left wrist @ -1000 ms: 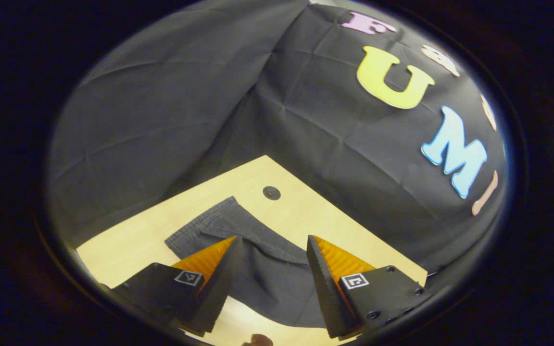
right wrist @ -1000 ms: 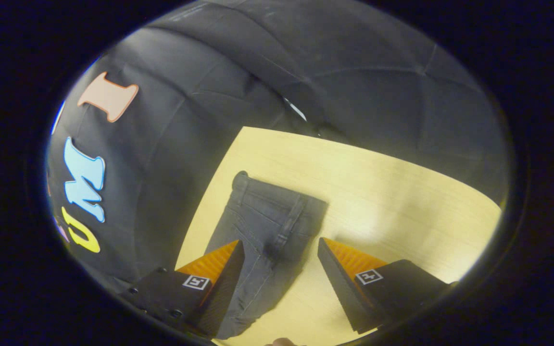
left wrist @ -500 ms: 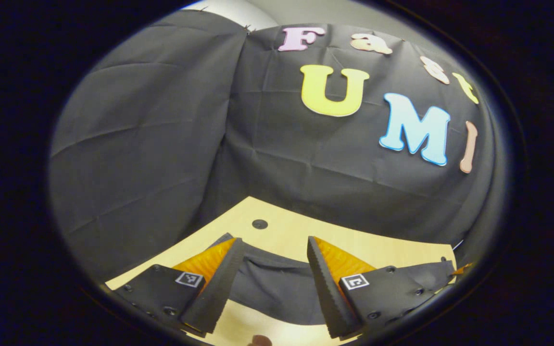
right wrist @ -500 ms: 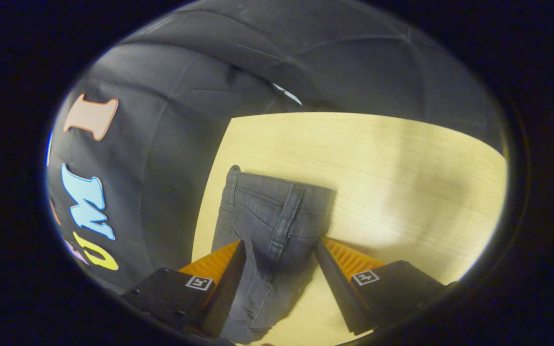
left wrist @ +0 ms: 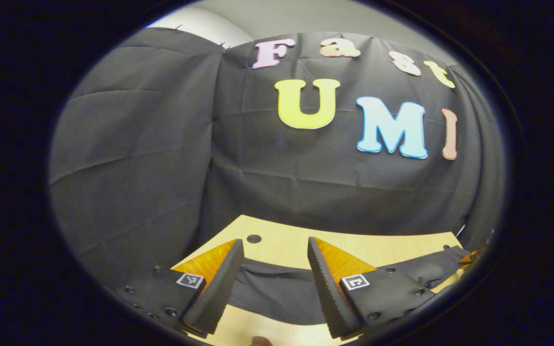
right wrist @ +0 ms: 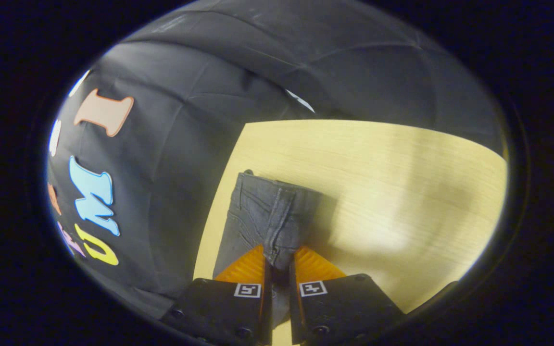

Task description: Grasp the waist and the cuffs of the jeans and fold them to make the two legs overlap; first hold the waist and fold one-third of the jeans toward the cuffs, then hold the cuffs and fold the remaining one-third in the same direction to finish folding.

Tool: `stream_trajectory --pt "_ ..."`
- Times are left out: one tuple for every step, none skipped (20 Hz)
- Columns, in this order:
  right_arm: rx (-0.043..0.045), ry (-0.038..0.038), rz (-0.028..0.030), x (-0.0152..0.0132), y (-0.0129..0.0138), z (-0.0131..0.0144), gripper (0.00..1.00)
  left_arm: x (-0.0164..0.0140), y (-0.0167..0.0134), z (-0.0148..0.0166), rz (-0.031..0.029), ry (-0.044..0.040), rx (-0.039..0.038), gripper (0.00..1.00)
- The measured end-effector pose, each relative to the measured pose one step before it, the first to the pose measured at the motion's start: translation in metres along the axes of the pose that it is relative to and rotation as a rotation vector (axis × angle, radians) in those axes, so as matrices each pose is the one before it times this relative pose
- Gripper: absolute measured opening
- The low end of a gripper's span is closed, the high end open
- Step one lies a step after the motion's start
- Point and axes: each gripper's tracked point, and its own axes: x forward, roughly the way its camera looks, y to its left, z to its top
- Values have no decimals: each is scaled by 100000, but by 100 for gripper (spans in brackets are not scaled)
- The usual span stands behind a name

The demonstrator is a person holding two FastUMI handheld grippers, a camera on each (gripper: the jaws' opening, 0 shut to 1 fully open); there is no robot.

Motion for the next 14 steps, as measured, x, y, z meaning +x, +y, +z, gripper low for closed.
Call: stream_trajectory --pt "-3021 -1399 2152 -746 639 305 14 -114 -345 208 -1672 -497 -188 88" --pt "-3263 -1674 2129 -818 511 219 13 -7 -546 95 -1946 60 -271 88" --pt "-3495 -1984 1864 -904 558 297 13 302 -606 -4 -1251 91 -87 88" --pt "-3427 -2072 1878 -991 585 395 13 133 -523 50 -1110 193 -67 88" --pt "-3369 -2276 2006 -985 660 368 13 133 -387 61 -1193 -116 -461 88" --pt "-3648 -2261 2376 -1104 732 211 13 -58 -364 13 -1692 12 -755 88" --pt "-3452 -2207 2090 -1188 781 262 12 -240 -207 31 -1509 -84 -592 88" --pt "-3216 -2461 2213 -1306 1025 277 13 -144 -137 60 -1217 -126 -126 88" --pt "-2865 -2991 2116 -1013 1058 363 13 -49 -80 -89 -1255 42 78 88" --pt "-2934 -2564 2347 -967 1412 80 12 -97 -70 184 -1107 -272 -36 88" --pt "-3249 -2185 2248 -920 1512 -71 12 -34 -153 113 -1272 -39 -75 88" --pt "-3512 -2039 2043 -933 1644 -164 12 -100 -84 -117 -855 228 -191 88" --pt "-4069 -2073 2089 -782 1707 -290 12 -126 83 33 -1021 -27 -92 88" --pt "-4249 -1757 2070 -952 1930 -407 12 -102 157 -61 -455 -67 -66 88"
